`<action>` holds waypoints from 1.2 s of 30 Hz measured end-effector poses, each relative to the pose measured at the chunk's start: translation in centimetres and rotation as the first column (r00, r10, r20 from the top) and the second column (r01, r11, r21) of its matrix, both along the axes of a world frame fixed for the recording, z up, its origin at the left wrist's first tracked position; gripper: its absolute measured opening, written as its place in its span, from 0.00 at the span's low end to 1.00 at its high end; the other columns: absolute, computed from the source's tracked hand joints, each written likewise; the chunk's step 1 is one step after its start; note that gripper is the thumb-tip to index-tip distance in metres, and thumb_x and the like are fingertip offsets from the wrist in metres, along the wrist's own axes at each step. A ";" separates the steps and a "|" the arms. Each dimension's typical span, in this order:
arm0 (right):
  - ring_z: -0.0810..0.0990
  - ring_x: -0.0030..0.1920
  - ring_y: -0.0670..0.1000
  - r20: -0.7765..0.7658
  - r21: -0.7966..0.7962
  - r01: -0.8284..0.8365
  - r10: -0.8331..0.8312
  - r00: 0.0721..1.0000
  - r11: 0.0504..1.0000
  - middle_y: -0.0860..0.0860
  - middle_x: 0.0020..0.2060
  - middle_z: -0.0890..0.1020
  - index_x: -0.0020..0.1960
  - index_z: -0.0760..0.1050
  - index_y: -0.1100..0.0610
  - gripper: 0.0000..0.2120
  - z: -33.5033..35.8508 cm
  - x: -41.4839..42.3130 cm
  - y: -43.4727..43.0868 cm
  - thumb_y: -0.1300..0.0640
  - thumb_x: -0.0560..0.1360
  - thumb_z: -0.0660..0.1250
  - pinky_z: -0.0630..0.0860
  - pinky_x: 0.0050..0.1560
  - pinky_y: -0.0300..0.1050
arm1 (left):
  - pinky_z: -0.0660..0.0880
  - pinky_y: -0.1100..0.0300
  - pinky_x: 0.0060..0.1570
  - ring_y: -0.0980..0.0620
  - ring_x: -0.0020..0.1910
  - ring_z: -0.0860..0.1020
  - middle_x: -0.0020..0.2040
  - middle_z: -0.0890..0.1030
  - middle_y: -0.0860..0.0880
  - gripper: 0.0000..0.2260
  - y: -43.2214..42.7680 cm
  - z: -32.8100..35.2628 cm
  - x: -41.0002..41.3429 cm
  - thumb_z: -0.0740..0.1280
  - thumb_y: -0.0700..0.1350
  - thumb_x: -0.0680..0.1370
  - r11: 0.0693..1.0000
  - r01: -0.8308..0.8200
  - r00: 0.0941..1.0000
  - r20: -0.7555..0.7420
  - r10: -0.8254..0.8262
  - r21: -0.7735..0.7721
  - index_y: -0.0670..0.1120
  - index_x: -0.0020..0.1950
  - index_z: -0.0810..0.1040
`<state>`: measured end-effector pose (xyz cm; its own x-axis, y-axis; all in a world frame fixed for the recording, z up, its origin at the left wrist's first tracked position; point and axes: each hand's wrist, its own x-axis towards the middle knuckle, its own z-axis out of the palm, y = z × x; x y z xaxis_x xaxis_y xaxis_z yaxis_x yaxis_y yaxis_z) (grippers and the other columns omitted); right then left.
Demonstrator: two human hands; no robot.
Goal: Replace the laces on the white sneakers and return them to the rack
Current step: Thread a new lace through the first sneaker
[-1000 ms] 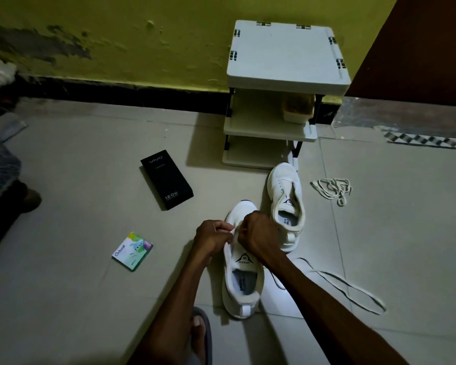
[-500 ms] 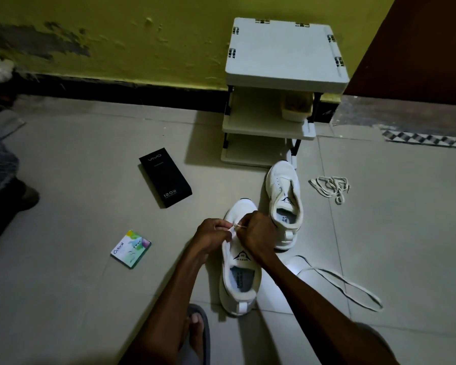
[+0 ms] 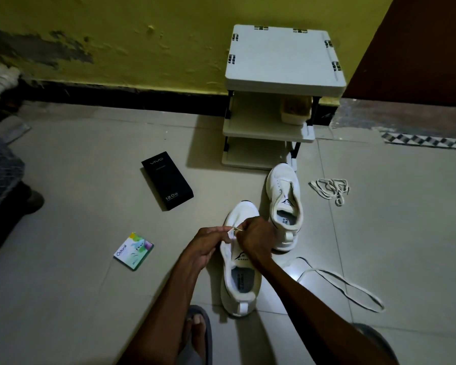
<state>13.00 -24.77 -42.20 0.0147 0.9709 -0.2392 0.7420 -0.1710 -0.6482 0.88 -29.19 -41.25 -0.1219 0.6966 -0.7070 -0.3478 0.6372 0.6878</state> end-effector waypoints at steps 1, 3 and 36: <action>0.79 0.33 0.49 0.039 0.012 -0.033 0.033 0.999 0.999 0.50 0.31 0.82 0.35 0.82 0.56 0.04 0.1 0.0 -0.1 0.59 0.67 0.69 0.68 0.34 0.37 | 0.79 0.61 0.52 0.46 0.48 0.82 0.46 0.85 0.42 0.15 0.0 -0.1 0.0 0.66 0.26 0.71 1.000 -0.002 1.000 0.003 0.002 -0.005 0.38 0.52 0.83; 0.79 0.34 0.48 0.107 0.022 -0.075 0.072 0.992 0.997 0.50 0.32 0.82 0.36 0.82 0.56 0.04 0.1 -0.2 -0.3 0.59 0.68 0.69 0.67 0.33 0.38 | 0.78 0.61 0.53 0.47 0.48 0.82 0.44 0.85 0.43 0.15 0.2 -0.2 -0.1 0.66 0.26 0.71 1.000 0.018 0.999 -0.027 -0.018 -0.010 0.38 0.52 0.83; 0.80 0.52 0.58 0.238 -0.091 -0.321 0.334 0.912 0.943 0.58 0.49 0.82 0.49 0.77 0.61 0.21 4.3 1.1 -3.8 0.43 0.80 0.58 0.64 0.41 0.42 | 0.73 0.64 0.33 0.49 0.33 0.74 0.33 0.78 0.45 0.07 1.3 0.0 1.1 0.66 0.35 0.76 0.996 -0.084 0.966 -0.241 0.088 0.029 0.42 0.38 0.79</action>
<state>14.05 -28.58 -37.93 -0.2371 0.9185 -0.3166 0.8970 0.0818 -0.4343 2.03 -27.91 -41.22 -0.3477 0.6886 -0.6364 -0.2223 0.5988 0.7694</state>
